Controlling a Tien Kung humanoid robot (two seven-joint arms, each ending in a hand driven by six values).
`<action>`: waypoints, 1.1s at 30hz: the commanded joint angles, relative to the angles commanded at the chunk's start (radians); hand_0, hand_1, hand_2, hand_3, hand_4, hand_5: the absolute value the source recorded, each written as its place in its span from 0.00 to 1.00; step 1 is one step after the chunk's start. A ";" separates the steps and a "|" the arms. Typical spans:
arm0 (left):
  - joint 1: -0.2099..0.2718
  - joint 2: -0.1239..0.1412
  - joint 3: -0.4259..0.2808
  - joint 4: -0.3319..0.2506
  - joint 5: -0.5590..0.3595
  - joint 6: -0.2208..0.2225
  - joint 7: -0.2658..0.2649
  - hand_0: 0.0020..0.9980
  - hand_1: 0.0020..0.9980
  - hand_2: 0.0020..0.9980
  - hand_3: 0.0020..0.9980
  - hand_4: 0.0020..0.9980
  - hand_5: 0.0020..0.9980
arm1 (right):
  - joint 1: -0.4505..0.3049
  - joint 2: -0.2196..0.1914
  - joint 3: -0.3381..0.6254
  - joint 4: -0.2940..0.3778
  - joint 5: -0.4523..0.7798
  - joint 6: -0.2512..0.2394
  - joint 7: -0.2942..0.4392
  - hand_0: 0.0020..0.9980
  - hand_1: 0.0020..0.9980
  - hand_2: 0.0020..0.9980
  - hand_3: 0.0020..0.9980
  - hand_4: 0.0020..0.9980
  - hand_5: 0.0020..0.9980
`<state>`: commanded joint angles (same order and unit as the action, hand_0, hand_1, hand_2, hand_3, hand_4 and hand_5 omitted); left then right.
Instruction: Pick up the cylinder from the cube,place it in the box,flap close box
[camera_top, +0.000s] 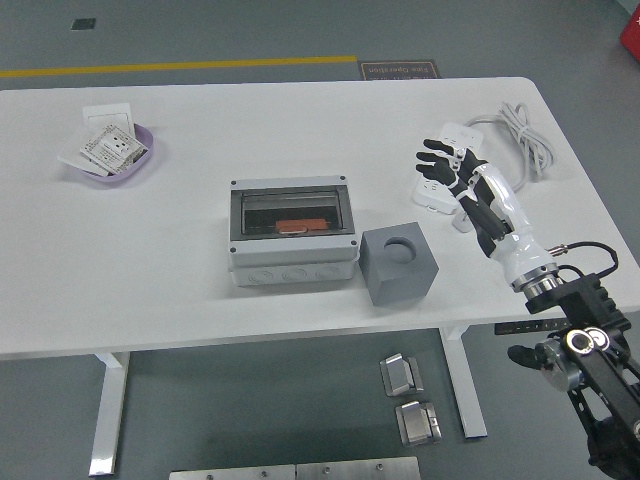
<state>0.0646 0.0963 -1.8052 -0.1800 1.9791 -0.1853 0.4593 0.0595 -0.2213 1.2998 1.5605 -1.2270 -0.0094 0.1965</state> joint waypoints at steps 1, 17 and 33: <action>-0.001 0.000 -0.001 0.000 0.000 0.000 0.000 0.80 0.85 0.85 0.90 0.76 0.46 | 0.000 0.000 0.002 0.000 -0.002 0.000 -0.002 0.87 0.82 0.82 0.82 1.00 0.74; -0.013 0.003 -0.071 0.000 0.049 -0.060 -0.018 0.87 0.89 0.90 0.93 0.80 0.50 | -0.004 0.004 0.027 -0.005 -0.017 0.003 -0.014 1.00 0.88 0.89 0.81 1.00 0.83; -0.015 0.011 -0.152 0.000 0.077 -0.112 -0.040 0.95 0.96 0.98 1.00 0.99 0.77 | -0.004 0.005 0.043 -0.017 -0.002 -0.011 -0.010 1.00 0.89 0.88 0.84 1.00 0.84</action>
<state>0.0493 0.1076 -1.9568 -0.1800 2.0557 -0.2977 0.4190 0.0552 -0.2160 1.3430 1.5430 -1.2293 -0.0204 0.1862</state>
